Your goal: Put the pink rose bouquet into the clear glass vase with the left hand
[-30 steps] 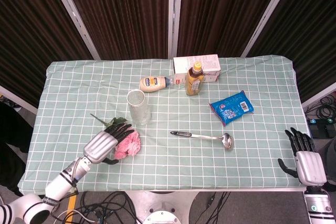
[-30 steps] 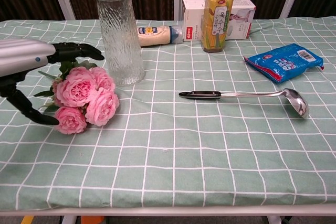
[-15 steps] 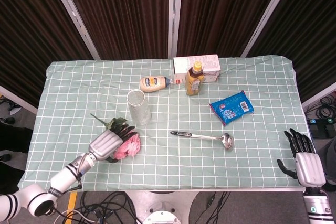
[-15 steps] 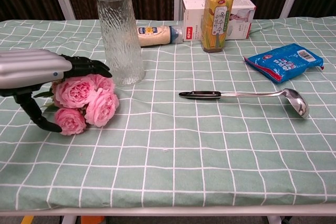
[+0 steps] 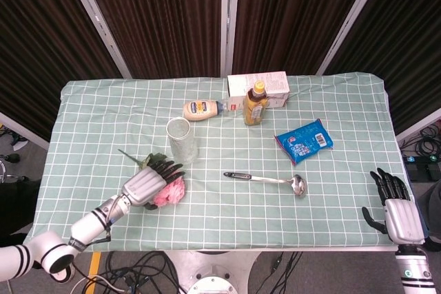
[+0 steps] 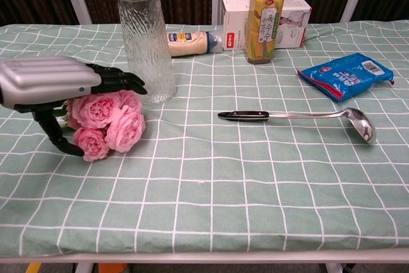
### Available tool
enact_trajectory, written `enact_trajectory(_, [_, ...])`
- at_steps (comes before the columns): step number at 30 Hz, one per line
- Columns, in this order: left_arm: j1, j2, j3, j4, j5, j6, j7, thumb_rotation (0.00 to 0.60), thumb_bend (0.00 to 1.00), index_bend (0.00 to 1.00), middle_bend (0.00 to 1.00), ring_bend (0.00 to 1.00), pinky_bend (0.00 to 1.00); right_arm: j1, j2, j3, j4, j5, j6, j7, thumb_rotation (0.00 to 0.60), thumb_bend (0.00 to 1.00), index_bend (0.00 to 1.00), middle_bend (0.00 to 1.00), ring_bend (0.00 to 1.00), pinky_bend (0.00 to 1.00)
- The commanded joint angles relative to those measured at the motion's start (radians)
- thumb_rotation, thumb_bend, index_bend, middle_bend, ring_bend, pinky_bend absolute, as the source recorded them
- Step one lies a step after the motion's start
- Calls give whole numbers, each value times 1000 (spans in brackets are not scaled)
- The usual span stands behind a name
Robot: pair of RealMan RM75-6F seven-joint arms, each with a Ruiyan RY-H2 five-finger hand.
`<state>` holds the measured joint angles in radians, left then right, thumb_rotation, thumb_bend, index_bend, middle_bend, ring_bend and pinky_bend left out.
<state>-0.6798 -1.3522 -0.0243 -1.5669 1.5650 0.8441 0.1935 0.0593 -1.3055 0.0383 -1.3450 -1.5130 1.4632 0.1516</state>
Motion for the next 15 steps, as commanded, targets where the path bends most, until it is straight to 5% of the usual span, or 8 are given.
enact_trajectory(1, [-16, -28, 6, 40, 7, -7, -7, 600, 56, 71, 0, 0, 123, 1, 0, -1, 0, 4, -7, 2, 600, 276, 0, 0, 0, 0])
enact_trajectory(7, [-32, -39, 18, 60, -10, -32, 3, 600, 61, 85, 14, 3, 158, 2, 0, 0, 9, 14, -20, 14, 600, 279, 0, 0, 0, 0])
enact_trajectory(15, [-23, -69, 25, 94, -6, 17, 17, 600, 87, 329, 266, 196, 376, 6, 7, -9, 1, 27, -54, 17, 600, 285, 0, 0, 0, 0])
